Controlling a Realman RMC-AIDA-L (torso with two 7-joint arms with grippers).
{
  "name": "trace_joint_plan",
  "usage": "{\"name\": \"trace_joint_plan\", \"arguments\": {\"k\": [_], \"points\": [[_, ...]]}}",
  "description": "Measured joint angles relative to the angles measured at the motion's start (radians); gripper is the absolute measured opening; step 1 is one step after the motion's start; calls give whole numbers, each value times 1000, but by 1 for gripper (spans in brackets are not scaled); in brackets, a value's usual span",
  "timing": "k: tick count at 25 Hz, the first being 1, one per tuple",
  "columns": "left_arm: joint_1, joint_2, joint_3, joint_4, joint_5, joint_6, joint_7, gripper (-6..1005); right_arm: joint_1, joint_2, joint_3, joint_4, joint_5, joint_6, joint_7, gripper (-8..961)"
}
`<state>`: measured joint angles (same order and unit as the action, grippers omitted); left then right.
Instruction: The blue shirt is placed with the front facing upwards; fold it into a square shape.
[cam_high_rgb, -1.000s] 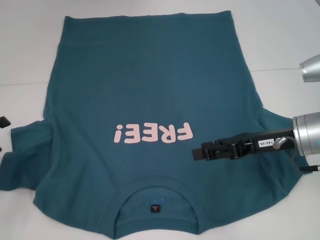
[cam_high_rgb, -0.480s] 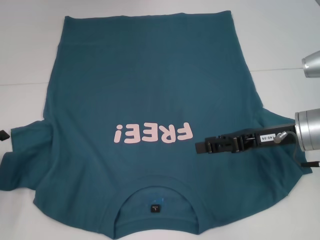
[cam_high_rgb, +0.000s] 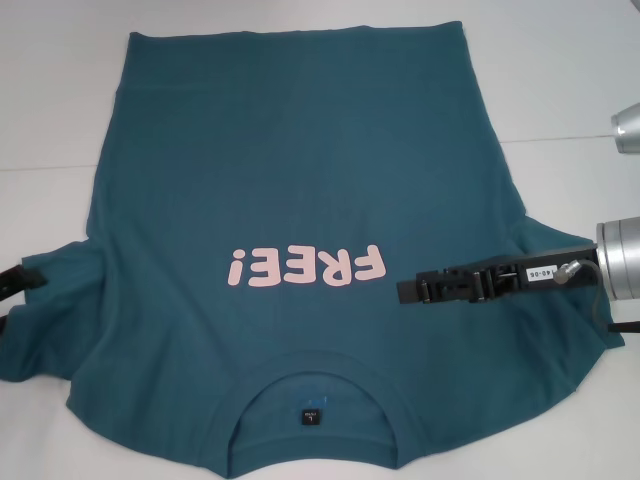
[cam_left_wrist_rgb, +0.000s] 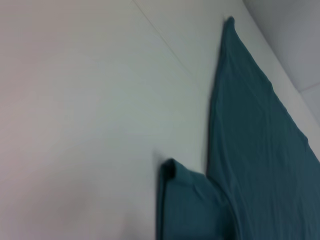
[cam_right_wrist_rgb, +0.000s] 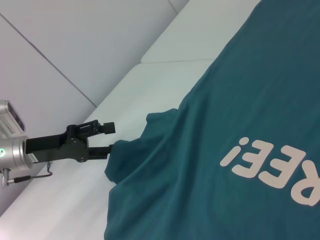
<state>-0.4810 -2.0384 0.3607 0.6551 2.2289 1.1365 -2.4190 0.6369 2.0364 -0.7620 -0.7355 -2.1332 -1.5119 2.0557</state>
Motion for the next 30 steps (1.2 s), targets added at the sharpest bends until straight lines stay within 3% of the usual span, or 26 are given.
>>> {"name": "trace_joint_plan", "arguments": {"k": [17,28,30], "points": [[-26,10,8,-14,1,28,-13,925,-5,-3,31,4,1,-1,1,594],[-39,14,6,-13,52,29,-41,761,-7,-6,41,5,1,-1,2,594],[-38,14,6,-12,52,31,-41,684,-7,-6,41,5,1,-1,2,594]]}}
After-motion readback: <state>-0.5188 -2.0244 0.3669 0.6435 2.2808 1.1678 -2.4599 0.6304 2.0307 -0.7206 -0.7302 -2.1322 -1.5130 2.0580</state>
